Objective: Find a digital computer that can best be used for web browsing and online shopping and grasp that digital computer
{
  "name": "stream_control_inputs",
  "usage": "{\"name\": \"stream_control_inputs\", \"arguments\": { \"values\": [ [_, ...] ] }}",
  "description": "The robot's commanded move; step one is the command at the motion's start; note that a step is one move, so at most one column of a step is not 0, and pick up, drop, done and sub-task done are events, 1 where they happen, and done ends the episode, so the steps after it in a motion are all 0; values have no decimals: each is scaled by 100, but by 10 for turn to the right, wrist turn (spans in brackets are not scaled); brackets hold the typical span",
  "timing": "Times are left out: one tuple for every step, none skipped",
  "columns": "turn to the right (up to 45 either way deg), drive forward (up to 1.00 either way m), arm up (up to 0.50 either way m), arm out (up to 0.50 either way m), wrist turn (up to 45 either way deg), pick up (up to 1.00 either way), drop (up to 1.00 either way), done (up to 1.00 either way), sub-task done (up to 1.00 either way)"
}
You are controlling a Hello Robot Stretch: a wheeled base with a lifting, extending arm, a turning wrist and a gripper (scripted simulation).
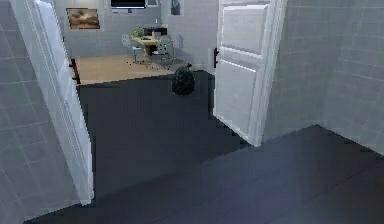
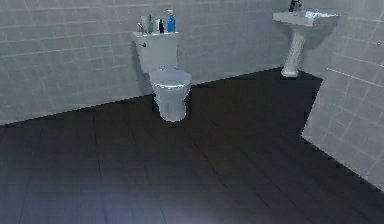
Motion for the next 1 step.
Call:
{"name": "stream_control_inputs", "arguments": {
  "values": [
    [0,100,0,0,0,0,0,0,0]
  ]
}}
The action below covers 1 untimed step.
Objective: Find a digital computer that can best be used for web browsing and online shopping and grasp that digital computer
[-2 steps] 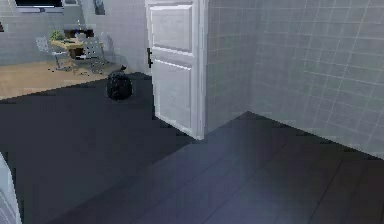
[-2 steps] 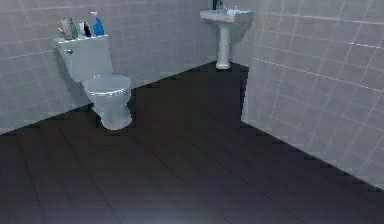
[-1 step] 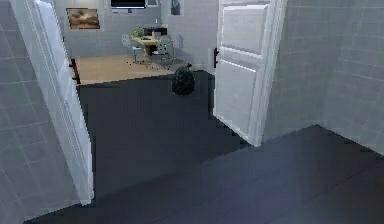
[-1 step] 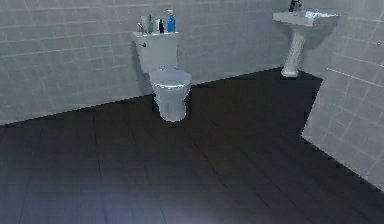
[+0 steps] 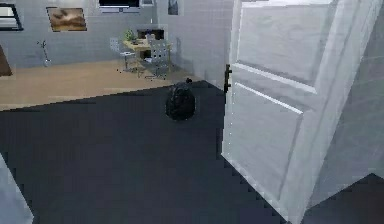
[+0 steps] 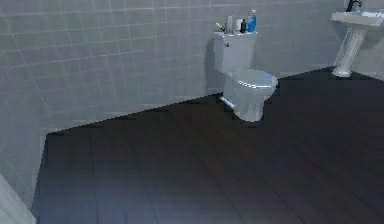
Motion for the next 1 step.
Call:
{"name": "stream_control_inputs", "arguments": {
  "values": [
    [-60,0,0,0,0,0,0,0,0]
  ]
}}
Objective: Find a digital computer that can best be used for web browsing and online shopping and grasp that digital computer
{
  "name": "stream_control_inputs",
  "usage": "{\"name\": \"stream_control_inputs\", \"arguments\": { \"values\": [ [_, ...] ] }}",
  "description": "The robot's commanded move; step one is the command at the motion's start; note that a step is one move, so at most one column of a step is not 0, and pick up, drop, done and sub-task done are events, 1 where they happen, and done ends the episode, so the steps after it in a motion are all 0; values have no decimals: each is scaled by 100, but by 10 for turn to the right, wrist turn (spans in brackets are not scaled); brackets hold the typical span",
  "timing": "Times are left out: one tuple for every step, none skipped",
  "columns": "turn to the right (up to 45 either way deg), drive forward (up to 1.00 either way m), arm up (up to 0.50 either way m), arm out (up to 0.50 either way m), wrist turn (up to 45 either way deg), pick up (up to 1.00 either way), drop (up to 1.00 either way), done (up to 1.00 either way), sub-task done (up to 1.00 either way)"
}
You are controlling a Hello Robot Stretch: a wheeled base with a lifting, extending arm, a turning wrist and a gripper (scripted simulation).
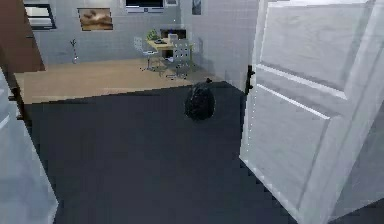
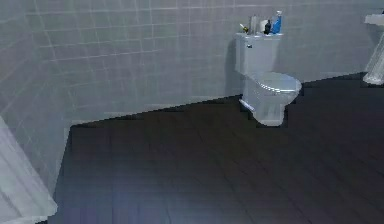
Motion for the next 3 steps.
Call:
{"name": "stream_control_inputs", "arguments": {
  "values": [
    [0,45,0,0,0,0,0,0,0],
    [-150,0,0,0,0,0,0,0,0],
    [0,100,0,0,0,0,0,0,0]
  ]
}}
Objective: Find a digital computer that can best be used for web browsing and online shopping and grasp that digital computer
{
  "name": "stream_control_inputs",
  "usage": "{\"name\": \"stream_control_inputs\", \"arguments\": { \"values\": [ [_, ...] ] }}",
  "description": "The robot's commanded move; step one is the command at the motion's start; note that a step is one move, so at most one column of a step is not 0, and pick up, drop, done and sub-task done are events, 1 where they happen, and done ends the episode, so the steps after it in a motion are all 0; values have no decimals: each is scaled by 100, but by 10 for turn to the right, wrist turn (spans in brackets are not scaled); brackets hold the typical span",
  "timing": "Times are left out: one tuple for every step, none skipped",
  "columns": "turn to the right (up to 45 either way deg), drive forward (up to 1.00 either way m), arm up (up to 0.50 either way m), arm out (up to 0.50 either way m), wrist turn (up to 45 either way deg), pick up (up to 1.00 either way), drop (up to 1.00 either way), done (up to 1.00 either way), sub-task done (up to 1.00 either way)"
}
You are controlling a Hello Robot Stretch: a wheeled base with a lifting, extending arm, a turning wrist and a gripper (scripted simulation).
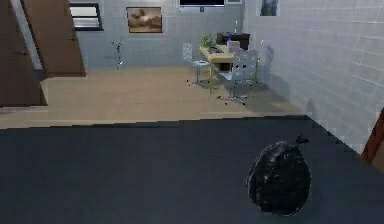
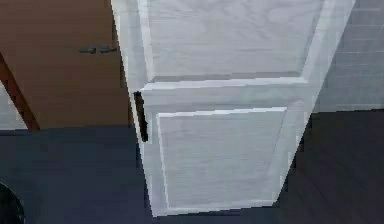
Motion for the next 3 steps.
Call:
{"name": "stream_control_inputs", "arguments": {
  "values": [
    [0,100,0,0,0,0,0,0,0],
    [-30,0,0,0,0,0,0,0,0],
    [0,100,0,0,0,0,0,0,0]
  ]
}}
